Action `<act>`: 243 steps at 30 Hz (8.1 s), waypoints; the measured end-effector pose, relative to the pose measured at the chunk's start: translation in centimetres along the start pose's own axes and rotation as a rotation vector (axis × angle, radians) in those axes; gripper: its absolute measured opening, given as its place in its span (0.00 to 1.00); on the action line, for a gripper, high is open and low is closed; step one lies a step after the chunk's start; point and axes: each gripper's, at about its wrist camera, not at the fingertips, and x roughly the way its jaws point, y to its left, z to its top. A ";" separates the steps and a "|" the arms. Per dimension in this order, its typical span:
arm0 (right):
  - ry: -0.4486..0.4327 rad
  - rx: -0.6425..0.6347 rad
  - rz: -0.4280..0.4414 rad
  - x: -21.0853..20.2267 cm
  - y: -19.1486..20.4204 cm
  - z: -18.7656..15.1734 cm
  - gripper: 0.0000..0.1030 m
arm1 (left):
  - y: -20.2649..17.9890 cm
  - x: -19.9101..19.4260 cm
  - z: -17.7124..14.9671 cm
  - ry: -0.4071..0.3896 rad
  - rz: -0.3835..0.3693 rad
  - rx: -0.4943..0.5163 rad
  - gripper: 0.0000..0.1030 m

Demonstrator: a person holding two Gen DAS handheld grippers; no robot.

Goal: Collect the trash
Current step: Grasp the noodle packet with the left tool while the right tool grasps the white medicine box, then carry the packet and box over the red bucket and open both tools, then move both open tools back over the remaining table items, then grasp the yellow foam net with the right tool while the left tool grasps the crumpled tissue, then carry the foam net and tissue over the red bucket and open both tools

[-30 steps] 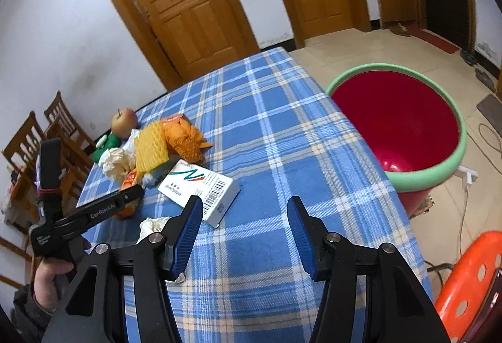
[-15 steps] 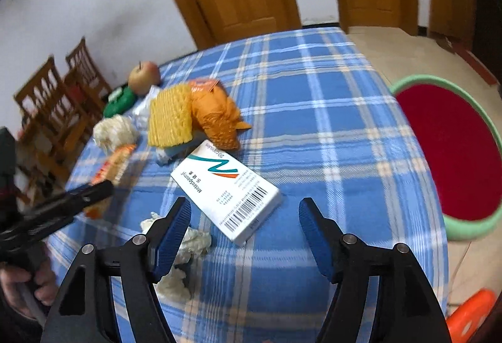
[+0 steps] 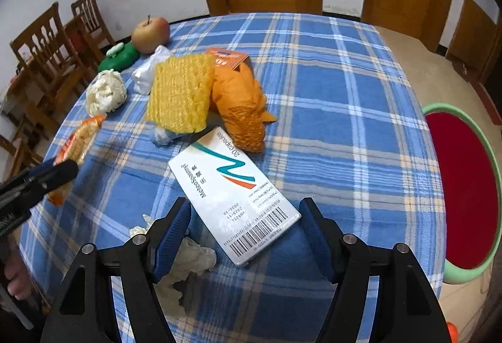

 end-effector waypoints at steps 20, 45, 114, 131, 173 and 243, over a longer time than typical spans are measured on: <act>-0.093 0.010 -0.032 -4.9 -0.3 -3.7 0.66 | -2.7 -2.5 -0.1 -0.051 -0.081 0.073 0.37; -0.298 0.362 -0.187 -13.2 -11.6 -7.0 0.66 | -18.3 -0.8 2.7 -0.004 -0.254 0.278 0.37; -0.401 0.649 -0.195 -15.2 -18.6 -9.3 0.70 | -28.4 3.1 4.9 0.027 -0.268 0.433 0.56; -0.405 0.542 -0.079 -15.3 -11.0 -8.0 0.70 | -13.4 -1.6 5.7 -0.060 -0.082 0.223 0.56; -0.238 0.272 0.004 -4.8 0.1 4.2 0.70 | 7.0 7.5 9.0 -0.064 0.032 -0.101 0.59; -0.525 0.614 -0.031 -13.9 -10.1 -5.7 0.10 | 1.1 -0.3 9.2 -0.186 -0.129 -0.078 0.47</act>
